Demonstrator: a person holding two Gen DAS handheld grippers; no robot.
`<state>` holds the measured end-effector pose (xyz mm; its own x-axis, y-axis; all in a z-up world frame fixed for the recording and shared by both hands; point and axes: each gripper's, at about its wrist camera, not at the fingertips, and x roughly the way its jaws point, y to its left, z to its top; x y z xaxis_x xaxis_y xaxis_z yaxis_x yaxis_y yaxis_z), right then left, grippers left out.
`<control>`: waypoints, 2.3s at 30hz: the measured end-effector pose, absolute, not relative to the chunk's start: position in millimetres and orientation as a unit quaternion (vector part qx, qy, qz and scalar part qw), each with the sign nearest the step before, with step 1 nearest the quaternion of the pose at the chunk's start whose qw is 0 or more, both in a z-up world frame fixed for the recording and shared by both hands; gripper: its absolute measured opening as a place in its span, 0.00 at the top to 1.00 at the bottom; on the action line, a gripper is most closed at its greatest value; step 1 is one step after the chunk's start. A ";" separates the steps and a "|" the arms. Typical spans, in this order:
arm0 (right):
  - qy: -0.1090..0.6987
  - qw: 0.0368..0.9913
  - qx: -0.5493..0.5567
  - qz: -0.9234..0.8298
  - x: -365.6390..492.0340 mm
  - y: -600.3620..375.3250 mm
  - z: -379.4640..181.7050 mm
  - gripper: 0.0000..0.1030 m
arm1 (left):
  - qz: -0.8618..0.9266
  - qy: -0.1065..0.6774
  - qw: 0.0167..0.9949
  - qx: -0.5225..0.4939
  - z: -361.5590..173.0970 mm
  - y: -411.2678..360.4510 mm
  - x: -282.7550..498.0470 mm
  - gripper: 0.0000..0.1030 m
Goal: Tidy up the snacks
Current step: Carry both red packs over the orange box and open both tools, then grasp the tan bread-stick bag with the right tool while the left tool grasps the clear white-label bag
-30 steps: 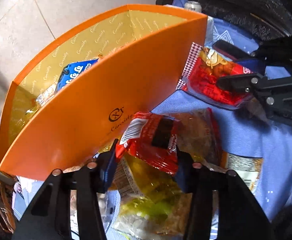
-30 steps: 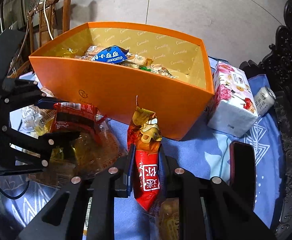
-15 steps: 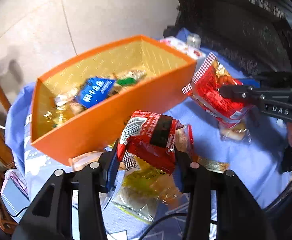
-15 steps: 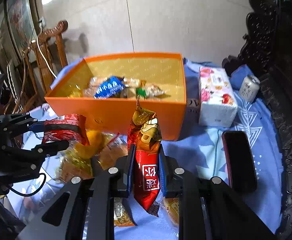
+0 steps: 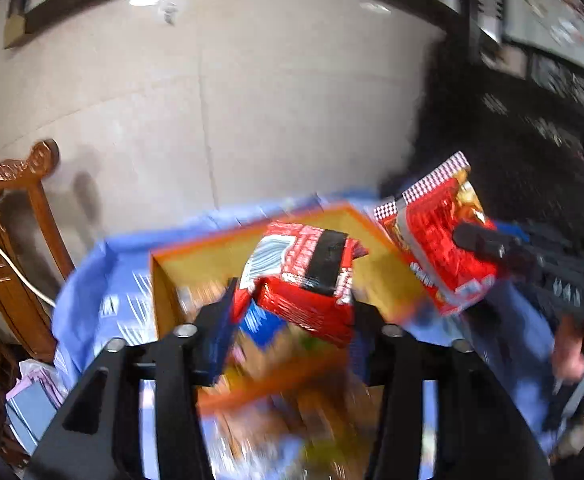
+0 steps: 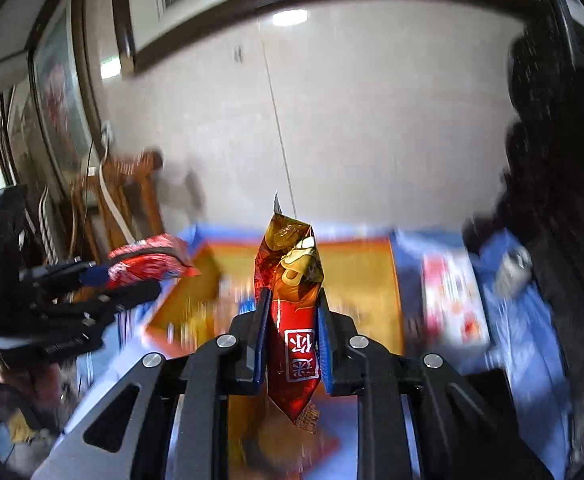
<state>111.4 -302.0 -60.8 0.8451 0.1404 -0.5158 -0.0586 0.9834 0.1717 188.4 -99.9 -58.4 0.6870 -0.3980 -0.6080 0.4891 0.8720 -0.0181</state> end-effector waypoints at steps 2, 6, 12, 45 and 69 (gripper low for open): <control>0.292 0.951 0.096 0.038 140.6 -302.3 -61.2 0.45 | -0.190 0.342 0.918 0.063 -57.9 -101.5 218.7 0.04; 0.294 0.948 0.112 0.051 125.3 -302.4 -60.3 0.34 | -0.193 0.314 0.929 0.040 -49.3 -81.7 209.8 0.04; 0.380 0.920 0.032 0.087 64.3 -281.3 -118.1 0.29 | -0.186 0.363 0.907 0.102 -97.5 -61.5 170.9 0.04; 0.460 0.808 -0.225 0.292 62.5 -170.0 -230.2 0.41 | -0.139 0.444 0.874 0.138 -175.8 9.7 99.7 0.04; 0.490 0.858 0.011 0.152 30.8 -219.9 -187.7 0.79 | -0.216 0.472 0.830 0.204 -257.8 -38.9 158.0 0.04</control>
<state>30.8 -219.9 -187.7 0.4725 0.2729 -0.8380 -0.2504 0.9532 0.1692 158.0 -38.9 -257.8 0.4609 -0.1648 -0.8720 0.5508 0.8235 0.1355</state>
